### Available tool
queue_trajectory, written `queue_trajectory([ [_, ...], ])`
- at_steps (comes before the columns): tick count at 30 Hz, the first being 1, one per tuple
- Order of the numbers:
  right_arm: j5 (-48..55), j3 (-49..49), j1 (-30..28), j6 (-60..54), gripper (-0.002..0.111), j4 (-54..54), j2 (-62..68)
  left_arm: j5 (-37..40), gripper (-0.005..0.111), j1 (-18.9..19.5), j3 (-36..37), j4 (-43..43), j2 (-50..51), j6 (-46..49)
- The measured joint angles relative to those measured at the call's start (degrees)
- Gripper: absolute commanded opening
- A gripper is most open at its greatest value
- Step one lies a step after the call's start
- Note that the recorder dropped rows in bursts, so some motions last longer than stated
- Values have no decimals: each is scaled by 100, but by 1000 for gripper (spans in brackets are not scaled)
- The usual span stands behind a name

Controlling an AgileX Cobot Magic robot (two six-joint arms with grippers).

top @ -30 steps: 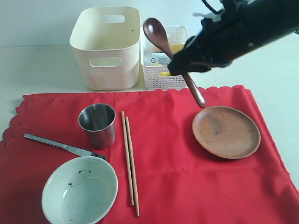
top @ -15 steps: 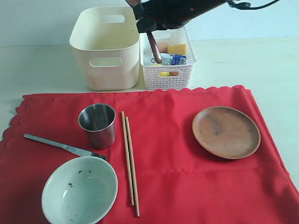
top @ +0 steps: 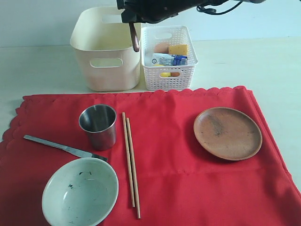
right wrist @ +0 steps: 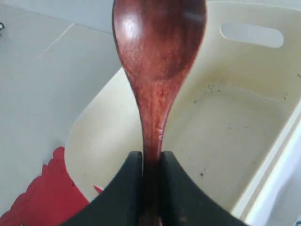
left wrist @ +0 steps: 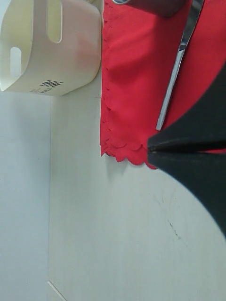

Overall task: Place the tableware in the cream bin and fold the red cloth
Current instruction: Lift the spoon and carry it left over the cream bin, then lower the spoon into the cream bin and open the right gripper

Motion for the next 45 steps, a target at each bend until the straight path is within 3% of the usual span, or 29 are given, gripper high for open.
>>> queue_trajectory([
  [8, -137, -216, -2, -81, 0, 562, 205, 0, 0, 0, 0, 0, 0, 0],
  [15, -289, -228, -2, -1148, 0, 1582, 394, 0, 0, 0, 0, 0, 0, 0],
  [29, -816, -228, -2, -1392, 0, 1771, 921, 0, 0, 0, 0, 0, 0, 0],
  [40, -764, -236, -2, -1644, 37, 1640, 921, 0, 0, 0, 0, 0, 0, 0],
  [45, -709, -254, -2, -1654, 39, 1572, 886, 0, 0, 0, 0, 0, 0, 0],
])
